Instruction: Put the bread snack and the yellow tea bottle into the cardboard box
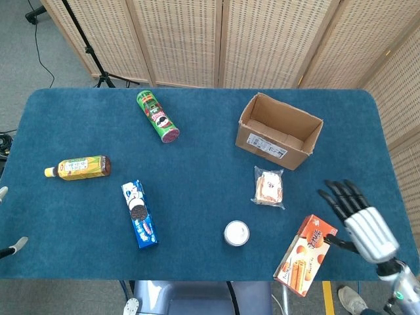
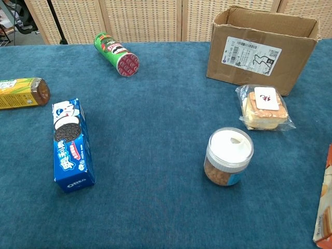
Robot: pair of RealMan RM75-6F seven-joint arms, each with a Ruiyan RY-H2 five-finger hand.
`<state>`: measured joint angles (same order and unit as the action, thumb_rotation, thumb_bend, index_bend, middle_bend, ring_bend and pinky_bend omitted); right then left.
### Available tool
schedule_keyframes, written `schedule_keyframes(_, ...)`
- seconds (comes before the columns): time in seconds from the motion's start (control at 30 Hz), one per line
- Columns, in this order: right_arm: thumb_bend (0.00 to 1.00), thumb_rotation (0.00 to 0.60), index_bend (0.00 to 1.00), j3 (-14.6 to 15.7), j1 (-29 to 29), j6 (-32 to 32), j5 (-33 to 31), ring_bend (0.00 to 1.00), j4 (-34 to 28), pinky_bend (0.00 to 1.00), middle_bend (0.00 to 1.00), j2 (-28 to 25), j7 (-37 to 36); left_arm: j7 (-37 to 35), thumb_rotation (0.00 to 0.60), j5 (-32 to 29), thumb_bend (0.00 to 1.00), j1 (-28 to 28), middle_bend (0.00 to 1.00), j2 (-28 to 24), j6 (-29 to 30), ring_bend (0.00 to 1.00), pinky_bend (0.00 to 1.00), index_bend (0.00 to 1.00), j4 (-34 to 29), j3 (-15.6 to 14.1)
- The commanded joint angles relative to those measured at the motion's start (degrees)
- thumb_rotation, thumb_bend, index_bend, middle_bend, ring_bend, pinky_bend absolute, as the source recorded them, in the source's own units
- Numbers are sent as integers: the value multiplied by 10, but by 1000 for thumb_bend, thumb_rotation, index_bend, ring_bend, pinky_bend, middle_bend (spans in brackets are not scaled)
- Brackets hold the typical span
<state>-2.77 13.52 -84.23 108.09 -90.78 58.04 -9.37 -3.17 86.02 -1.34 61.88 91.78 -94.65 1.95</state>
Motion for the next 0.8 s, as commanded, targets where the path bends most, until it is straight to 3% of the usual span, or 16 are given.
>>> schedule_keyframes(0.03, 0, 600, 29, -8, 77, 89, 32, 0, 20, 0, 4, -4, -18, 3, 600, -2, 0, 0, 0, 0, -1, 0, 0, 0, -3, 1)
schedule_keyframes(0.33, 0, 600, 29, -38, 189, 243, -1, 0, 16, 0, 6, 30, 41, 19, 600, -22, 0, 8, 0, -1, -22, 0, 0, 0, -13, 7)
schedule_keyframes(0.5, 0, 600, 29, -45, 237, 316, -21, 0, 51, 0, 6, 62, 95, 30, 600, -33, 0, 14, 0, 0, -35, 0, 0, 0, -18, 11)
schedule_keyframes(0.8, 0, 600, 12, -37, 277, 385, -61, 0, 109, 0, 0, 119, 154, 35, 600, -62, 0, 23, 0, 0, -60, 0, 0, 0, -18, 19)
